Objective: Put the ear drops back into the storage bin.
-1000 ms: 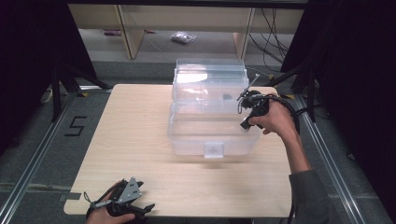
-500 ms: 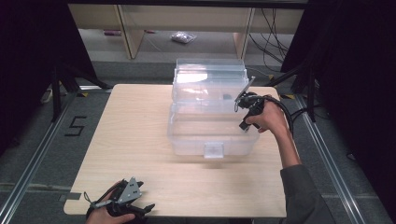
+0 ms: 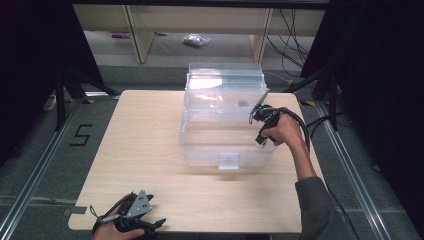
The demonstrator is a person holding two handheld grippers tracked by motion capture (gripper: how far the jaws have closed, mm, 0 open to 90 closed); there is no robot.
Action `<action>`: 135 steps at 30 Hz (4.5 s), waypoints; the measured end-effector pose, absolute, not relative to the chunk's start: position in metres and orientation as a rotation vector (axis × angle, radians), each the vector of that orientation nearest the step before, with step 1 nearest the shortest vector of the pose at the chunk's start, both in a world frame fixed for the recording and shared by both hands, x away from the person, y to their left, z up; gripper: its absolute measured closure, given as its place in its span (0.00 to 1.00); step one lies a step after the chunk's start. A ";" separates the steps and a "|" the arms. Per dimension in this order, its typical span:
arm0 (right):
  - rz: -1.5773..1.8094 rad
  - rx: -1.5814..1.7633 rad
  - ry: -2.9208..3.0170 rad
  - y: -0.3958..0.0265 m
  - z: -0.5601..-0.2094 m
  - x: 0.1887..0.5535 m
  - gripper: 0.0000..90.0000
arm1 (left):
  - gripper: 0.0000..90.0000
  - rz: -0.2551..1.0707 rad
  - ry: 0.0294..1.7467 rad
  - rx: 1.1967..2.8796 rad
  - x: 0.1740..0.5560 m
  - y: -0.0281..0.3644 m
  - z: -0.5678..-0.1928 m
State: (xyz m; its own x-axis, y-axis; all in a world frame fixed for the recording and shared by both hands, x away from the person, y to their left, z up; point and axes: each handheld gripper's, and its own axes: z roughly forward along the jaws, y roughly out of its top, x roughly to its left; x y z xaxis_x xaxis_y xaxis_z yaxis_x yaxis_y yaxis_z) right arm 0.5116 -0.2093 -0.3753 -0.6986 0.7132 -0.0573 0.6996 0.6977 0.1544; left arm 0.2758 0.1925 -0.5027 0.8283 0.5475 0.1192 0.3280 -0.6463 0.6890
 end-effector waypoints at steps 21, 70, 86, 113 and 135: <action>0.079 1.206 2.824 -0.204 -0.409 0.521 0.67 | 0.18 0.418 0.638 2.320 0.276 0.193 -0.503; 0.282 1.250 2.745 -0.212 -0.393 0.512 0.36 | 0.18 0.413 0.634 2.325 0.276 0.192 -0.503; 0.507 1.147 2.683 -0.213 -0.361 0.473 0.27 | 0.18 0.410 0.633 2.329 0.276 0.192 -0.504; 0.687 1.116 2.621 -0.224 -0.360 0.427 0.25 | 0.18 0.412 0.635 2.330 0.276 0.192 -0.504; 0.832 1.028 2.561 -0.224 -0.374 0.389 0.23 | 0.18 0.425 0.650 2.323 0.276 0.192 -0.505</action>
State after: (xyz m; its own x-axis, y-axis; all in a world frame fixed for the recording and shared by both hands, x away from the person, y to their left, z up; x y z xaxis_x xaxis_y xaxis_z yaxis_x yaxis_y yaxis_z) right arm 0.3887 -0.2241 -0.3744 -0.7165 0.6972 -0.0248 0.5494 0.5858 0.5958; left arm 0.2759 0.1921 -0.5048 0.8222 0.5560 0.1218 0.3347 -0.6454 0.6866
